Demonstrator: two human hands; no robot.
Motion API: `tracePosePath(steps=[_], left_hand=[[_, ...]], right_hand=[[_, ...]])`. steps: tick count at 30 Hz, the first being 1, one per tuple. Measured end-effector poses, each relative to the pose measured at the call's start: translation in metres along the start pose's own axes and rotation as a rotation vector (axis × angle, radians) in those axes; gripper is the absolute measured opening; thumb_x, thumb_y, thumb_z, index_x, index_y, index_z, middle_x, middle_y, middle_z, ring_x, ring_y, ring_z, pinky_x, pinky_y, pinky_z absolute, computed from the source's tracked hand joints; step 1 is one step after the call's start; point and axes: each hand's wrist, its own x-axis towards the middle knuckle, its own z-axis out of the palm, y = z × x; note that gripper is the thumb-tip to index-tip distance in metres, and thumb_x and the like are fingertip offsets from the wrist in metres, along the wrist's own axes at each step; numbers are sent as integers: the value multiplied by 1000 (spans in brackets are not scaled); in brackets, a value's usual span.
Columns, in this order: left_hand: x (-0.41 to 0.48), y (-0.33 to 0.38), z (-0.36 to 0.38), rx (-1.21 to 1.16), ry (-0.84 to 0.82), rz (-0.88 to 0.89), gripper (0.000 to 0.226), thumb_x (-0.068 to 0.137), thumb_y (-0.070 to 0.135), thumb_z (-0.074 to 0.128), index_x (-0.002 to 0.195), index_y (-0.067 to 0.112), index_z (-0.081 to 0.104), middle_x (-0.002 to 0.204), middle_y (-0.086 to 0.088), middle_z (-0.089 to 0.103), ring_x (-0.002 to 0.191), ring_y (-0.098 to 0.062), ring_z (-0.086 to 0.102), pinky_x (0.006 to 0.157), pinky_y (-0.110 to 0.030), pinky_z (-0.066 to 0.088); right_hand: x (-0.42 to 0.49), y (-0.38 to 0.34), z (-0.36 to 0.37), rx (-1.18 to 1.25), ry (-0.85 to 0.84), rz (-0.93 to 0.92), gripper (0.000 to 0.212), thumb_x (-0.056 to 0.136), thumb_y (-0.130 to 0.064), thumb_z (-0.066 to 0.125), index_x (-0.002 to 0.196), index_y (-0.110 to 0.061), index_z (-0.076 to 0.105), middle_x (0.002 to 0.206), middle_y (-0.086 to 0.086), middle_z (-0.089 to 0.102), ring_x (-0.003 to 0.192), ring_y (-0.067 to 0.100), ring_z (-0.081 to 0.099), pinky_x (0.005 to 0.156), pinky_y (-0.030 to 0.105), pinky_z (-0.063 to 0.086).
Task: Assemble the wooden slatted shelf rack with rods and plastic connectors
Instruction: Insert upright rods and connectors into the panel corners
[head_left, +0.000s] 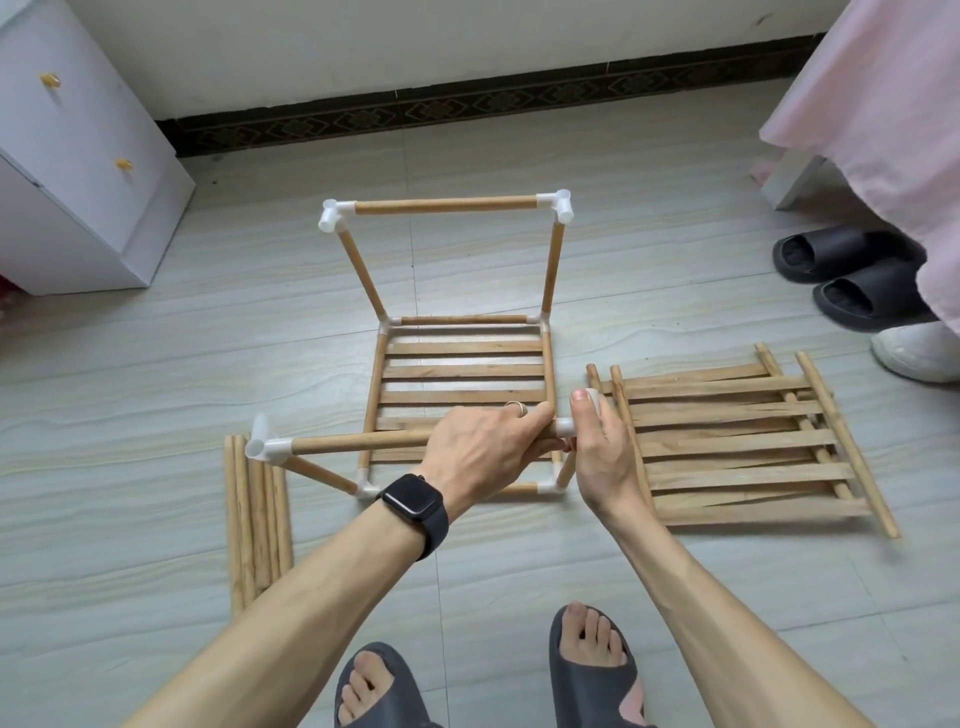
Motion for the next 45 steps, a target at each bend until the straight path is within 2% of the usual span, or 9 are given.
tracePosePath(steps=[4,8,12,16,20,28,35,42,45], left_hand=[[4,0,-3,29,-48,-20,61,95,64,7,109,20,47,87,-1,60,70,-31,61,49,-36,32],[-3,-15,-17,-162,-112,-86,42,100,61,37,122,28,51,105,4,58,98,-21,56,77,-32,42],[-46,-79,-40,-146,88,-418,46,95,63,43,129,34,55,122,4,61,114,-19,54,95,-38,41],[-105,-133,-44,-173,107,-910,43,95,46,56,132,24,54,123,-6,61,116,-29,54,91,-44,45],[-136,-129,-25,-619,247,-1067,9,93,41,62,92,31,64,84,17,70,92,-8,63,75,-26,45],[-116,-107,-2,-1142,720,-1338,15,91,20,64,78,12,64,61,4,58,57,-20,57,58,-36,45],[-113,-122,4,-1115,583,-1305,15,96,16,62,81,16,63,62,-2,55,43,-8,50,43,-22,41],[-128,-96,2,-1136,544,-1286,17,82,28,53,92,18,63,78,-11,57,62,-18,61,65,-34,49],[-128,-101,-2,-1075,557,-1292,16,88,12,52,97,9,64,59,-4,54,53,-1,56,54,-19,46]], right_hand=[[1,3,8,-41,29,-9,36,108,-34,41,74,-26,50,71,-26,62,70,-7,55,69,10,39],[11,0,1,-21,-49,-46,46,102,-47,37,71,-15,51,60,-3,56,63,15,55,70,39,46],[15,-4,4,-15,-32,-65,49,98,-49,35,65,-14,47,56,-4,50,58,14,50,67,42,43],[29,-10,7,-87,-31,-78,49,103,-42,42,60,-20,45,54,-13,55,60,8,51,70,10,38],[48,-17,12,-57,-38,57,50,92,-50,57,60,-12,51,62,-3,59,67,23,56,65,36,41],[59,-16,30,114,100,201,44,91,-51,61,106,-10,69,124,1,64,117,23,56,95,33,38],[56,-2,27,236,96,201,34,77,-53,61,68,-21,58,68,-9,65,133,33,52,118,51,31],[60,0,15,124,8,178,33,74,-49,55,51,-25,52,60,-4,53,87,24,53,87,45,39],[55,-3,16,102,-51,182,31,75,-47,54,57,-23,49,55,-10,56,51,6,58,79,42,40]])
